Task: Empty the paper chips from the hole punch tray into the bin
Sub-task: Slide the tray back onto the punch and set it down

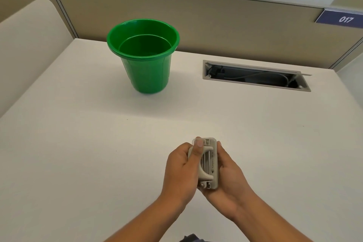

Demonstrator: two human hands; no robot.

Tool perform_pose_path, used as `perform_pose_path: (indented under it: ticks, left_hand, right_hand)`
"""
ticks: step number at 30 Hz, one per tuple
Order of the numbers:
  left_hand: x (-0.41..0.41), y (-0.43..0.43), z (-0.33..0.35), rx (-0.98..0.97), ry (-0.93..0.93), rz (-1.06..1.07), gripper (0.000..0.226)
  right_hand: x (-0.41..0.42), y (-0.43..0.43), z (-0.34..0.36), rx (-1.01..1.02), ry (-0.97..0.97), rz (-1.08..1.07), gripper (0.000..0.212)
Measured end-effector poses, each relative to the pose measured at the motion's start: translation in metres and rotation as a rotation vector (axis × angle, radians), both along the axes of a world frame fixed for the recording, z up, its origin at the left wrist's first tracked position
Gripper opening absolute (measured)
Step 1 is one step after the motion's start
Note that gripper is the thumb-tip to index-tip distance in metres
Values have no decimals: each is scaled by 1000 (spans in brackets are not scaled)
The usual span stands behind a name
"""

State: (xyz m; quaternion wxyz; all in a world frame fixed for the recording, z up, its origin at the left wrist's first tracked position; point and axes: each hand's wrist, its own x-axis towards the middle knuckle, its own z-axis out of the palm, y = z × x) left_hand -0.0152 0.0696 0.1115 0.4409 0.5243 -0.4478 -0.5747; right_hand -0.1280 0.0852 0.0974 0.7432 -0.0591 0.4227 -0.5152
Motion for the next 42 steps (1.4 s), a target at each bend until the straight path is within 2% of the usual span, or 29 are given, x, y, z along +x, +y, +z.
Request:
perform_pose_path:
  ticks: [6, 11, 24, 26, 31, 38, 42]
  left_hand:
    - [3, 2, -5, -76, -121, -22, 40]
    - [5, 4, -6, -84, -164, -3, 43]
    - [9, 2, -9, -94, -343, 57, 49]
    - [9, 3, -8, -106, -356, 73, 49]
    - [12, 3, -7, -138, -348, 74, 46]
    - [14, 7, -2, -138, -300, 73, 43]
    - [13, 6, -4, -116, -297, 57, 46]
  right_hand:
    - [3, 2, 3, 31, -7, -3, 46]
    - [6, 4, 5, 52, -32, 1, 49]
    - [12, 8, 11, -21, 98, 84, 47]
    - [12, 8, 12, -62, 180, 111, 45]
    - [9, 5, 17, -198, 569, 204, 38]
    - [1, 5, 24, -275, 820, 159, 21]
    - [1, 7, 21, -269, 936, 119, 21]
